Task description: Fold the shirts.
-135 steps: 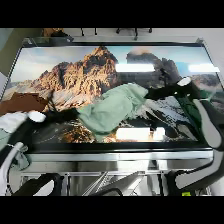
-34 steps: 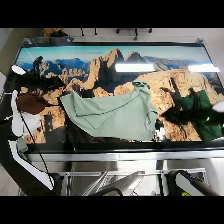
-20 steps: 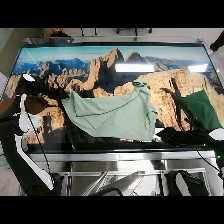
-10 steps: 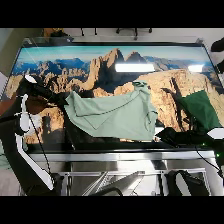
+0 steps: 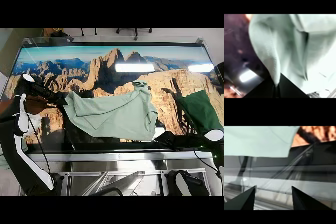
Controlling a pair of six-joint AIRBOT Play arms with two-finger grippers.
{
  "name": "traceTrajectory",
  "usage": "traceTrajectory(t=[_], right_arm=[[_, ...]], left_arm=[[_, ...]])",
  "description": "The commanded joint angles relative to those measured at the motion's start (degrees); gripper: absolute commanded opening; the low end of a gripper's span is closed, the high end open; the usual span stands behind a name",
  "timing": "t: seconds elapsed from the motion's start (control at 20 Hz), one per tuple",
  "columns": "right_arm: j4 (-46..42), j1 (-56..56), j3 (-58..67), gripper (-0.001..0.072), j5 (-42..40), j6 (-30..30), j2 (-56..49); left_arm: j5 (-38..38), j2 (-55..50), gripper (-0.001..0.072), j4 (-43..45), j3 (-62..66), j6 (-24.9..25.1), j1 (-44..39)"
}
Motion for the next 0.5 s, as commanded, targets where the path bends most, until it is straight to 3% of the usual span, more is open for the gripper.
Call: traceTrajectory(t=[0.0,0.45], right_arm=[[-0.61,-0.02,-3.13,0.0508,-6.67,-1.68,-1.49],[18.05,3.98,-3.82,0.0498,-20.76,-21.24,-22.40]], left_arm=[[-0.85,1.70,0.0012,-0.07,-0.02,-0.70,0.07],[-1.25,1.95,0.0012,-0.09,-0.02,-3.43,0.07]])
